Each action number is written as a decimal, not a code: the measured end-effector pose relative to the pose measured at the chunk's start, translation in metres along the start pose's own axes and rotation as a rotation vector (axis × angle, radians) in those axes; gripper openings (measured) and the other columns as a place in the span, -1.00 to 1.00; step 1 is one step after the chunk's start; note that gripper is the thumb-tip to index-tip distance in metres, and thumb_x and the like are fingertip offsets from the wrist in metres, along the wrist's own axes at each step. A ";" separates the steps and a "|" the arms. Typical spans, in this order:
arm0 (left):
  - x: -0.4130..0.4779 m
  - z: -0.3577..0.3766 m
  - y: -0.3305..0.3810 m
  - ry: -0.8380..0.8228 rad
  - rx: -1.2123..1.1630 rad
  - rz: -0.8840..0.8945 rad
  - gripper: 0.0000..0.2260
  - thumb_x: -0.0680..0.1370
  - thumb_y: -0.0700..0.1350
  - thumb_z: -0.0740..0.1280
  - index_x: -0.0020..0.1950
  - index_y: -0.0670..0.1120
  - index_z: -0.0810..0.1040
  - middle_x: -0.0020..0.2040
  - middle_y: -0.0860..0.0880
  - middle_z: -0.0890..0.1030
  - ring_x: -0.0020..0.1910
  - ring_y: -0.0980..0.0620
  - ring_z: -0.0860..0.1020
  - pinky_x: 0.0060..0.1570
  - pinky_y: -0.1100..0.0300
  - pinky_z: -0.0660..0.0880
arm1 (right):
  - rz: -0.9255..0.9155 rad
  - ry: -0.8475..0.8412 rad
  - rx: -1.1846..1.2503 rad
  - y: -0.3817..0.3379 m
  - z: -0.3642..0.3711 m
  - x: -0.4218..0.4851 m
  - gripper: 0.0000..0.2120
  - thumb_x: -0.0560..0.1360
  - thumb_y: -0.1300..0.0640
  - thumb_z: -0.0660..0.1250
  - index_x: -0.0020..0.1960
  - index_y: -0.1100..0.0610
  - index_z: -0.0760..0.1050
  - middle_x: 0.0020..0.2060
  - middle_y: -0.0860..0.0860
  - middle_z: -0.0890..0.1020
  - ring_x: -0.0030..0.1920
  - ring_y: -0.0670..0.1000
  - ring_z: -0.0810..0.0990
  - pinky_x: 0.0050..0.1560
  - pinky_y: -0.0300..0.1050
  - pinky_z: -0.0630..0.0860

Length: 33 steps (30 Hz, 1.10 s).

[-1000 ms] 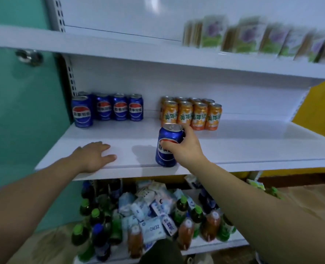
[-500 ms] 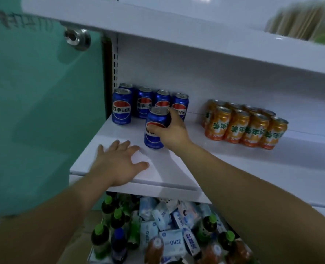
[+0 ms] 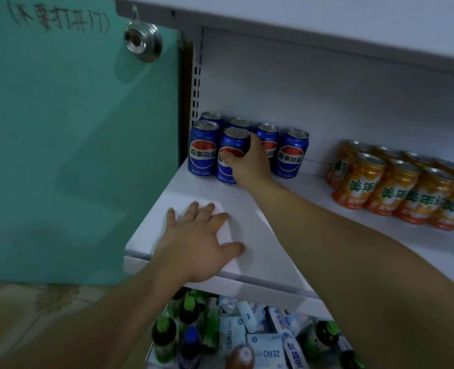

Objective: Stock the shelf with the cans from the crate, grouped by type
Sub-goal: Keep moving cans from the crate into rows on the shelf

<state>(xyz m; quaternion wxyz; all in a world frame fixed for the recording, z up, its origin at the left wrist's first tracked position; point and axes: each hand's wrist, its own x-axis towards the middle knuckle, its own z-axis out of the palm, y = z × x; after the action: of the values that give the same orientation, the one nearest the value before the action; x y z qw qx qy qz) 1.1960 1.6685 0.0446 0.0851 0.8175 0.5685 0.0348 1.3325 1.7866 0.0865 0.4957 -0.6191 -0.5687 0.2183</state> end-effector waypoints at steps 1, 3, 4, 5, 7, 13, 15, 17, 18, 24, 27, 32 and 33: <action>0.000 0.000 0.000 0.001 -0.002 -0.001 -0.32 0.48 0.41 0.00 0.54 0.18 0.00 0.58 0.09 -0.07 0.55 0.02 -0.14 0.46 -0.22 -0.19 | 0.004 0.003 0.003 0.000 0.002 0.002 -0.39 0.45 0.07 0.46 0.42 0.07 0.27 0.34 0.01 0.45 0.31 0.03 0.45 0.17 -0.14 0.36; 0.001 0.000 -0.001 0.006 -0.006 -0.004 -0.33 0.48 0.41 0.00 0.53 0.19 0.01 0.58 0.09 -0.06 0.55 0.02 -0.14 0.46 -0.22 -0.19 | 0.016 0.002 -0.003 0.001 0.005 0.004 -0.35 0.45 0.05 0.45 0.45 0.07 0.23 0.36 0.02 0.43 0.33 0.04 0.43 0.19 -0.12 0.35; 0.001 -0.001 -0.001 0.007 -0.005 -0.004 -0.33 0.48 0.41 0.01 0.53 0.19 0.01 0.58 0.09 -0.05 0.55 0.02 -0.13 0.46 -0.22 -0.18 | 0.025 -0.003 -0.015 0.000 0.005 0.004 -0.32 0.45 0.04 0.45 0.47 0.07 0.21 0.38 0.03 0.41 0.34 0.04 0.43 0.21 -0.11 0.36; 0.001 -0.001 -0.001 0.006 -0.004 -0.004 -0.33 0.48 0.41 0.01 0.53 0.19 0.02 0.58 0.09 -0.05 0.55 0.02 -0.12 0.46 -0.22 -0.17 | 0.035 -0.011 -0.030 -0.001 0.004 0.002 -0.29 0.45 0.01 0.45 0.48 0.09 0.18 0.40 0.03 0.39 0.35 0.05 0.42 0.23 -0.10 0.36; 0.000 -0.003 0.000 0.000 0.003 -0.001 -0.33 0.48 0.41 0.01 0.53 0.18 0.03 0.58 0.09 -0.03 0.55 0.01 -0.11 0.46 -0.22 -0.16 | 0.060 -0.036 -0.070 -0.002 -0.005 -0.007 -0.23 0.45 -0.05 0.45 0.52 0.11 0.15 0.45 0.04 0.35 0.39 0.07 0.39 0.30 -0.06 0.36; 0.000 -0.008 0.000 -0.045 0.004 -0.016 -0.31 0.49 0.42 -0.01 0.55 0.15 0.01 0.58 0.09 -0.05 0.55 -0.01 -0.09 0.46 -0.23 -0.15 | 0.127 -0.201 -0.469 -0.006 -0.102 -0.069 -0.27 0.52 -0.18 0.31 0.55 0.05 0.10 0.51 0.05 0.25 0.44 0.12 0.31 0.32 -0.09 0.31; -0.002 -0.010 0.002 -0.074 0.017 -0.027 -0.31 0.49 0.42 -0.02 0.55 0.15 0.00 0.58 0.08 -0.06 0.55 -0.03 -0.09 0.45 -0.24 -0.15 | 0.149 -0.223 -0.614 -0.003 -0.148 -0.096 -0.30 0.53 -0.21 0.27 0.54 0.08 0.14 0.49 0.09 0.28 0.42 0.15 0.33 0.32 -0.05 0.32; -0.004 -0.014 0.006 -0.104 0.031 -0.052 -0.31 0.51 0.40 0.01 0.56 0.12 0.00 0.58 0.04 -0.05 0.55 -0.06 -0.08 0.45 -0.25 -0.12 | 0.179 -0.192 -0.706 0.001 -0.192 -0.124 -0.37 0.52 -0.22 0.26 0.48 0.07 0.26 0.40 0.13 0.41 0.29 0.14 0.45 0.22 -0.04 0.39; -0.005 -0.017 0.012 -0.125 0.027 -0.064 -0.30 0.51 0.39 0.05 0.56 0.09 0.02 0.58 0.01 -0.03 0.55 -0.07 -0.05 0.45 -0.22 -0.09 | 0.185 -0.168 -0.732 0.002 -0.213 -0.139 -0.44 0.53 -0.21 0.26 0.43 0.05 0.33 0.33 0.13 0.47 0.20 0.13 0.49 0.15 -0.06 0.42; -0.022 -0.030 0.151 -0.273 -0.078 0.280 -0.30 0.52 0.25 0.24 0.55 -0.05 0.12 0.56 -0.06 0.14 0.49 -0.07 0.21 0.44 0.06 0.19 | 0.398 -0.017 -0.811 0.009 -0.326 -0.224 -0.36 0.56 -0.19 0.24 0.52 0.07 0.17 0.45 0.12 0.35 0.37 0.19 0.38 0.29 -0.01 0.34; -0.056 -0.016 0.247 -0.308 -0.087 0.551 -0.34 0.53 0.22 0.25 0.53 -0.02 0.16 0.54 -0.03 0.18 0.48 -0.06 0.22 0.42 0.05 0.22 | 0.515 0.060 -0.828 0.019 -0.377 -0.270 -0.29 0.55 -0.24 0.22 0.55 0.09 0.12 0.46 0.12 0.34 0.35 0.18 0.41 0.26 0.00 0.38; -0.121 0.030 0.371 -0.384 -0.069 0.915 -0.43 0.52 0.17 0.30 0.47 -0.02 0.30 0.44 -0.06 0.36 0.34 -0.08 0.39 0.28 0.07 0.37 | 0.686 0.196 -0.834 0.046 -0.450 -0.362 -0.31 0.55 -0.21 0.25 0.54 0.09 0.14 0.38 0.11 0.44 0.25 0.15 0.48 0.06 -0.06 0.45; -0.132 0.042 0.391 -0.409 -0.047 0.956 -0.41 0.52 0.18 0.29 0.49 -0.01 0.27 0.46 -0.05 0.33 0.36 -0.08 0.37 0.29 0.08 0.36 | 0.736 0.214 -0.823 0.053 -0.463 -0.381 -0.31 0.55 -0.21 0.25 0.54 0.09 0.13 0.40 0.10 0.42 0.27 0.14 0.47 0.07 -0.06 0.45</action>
<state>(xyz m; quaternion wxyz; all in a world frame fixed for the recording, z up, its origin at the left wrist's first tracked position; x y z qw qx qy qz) 1.5174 1.4084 0.0783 0.1872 0.9738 0.1024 -0.0780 1.6460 1.2738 0.1200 0.1592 -0.9378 -0.2998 0.0729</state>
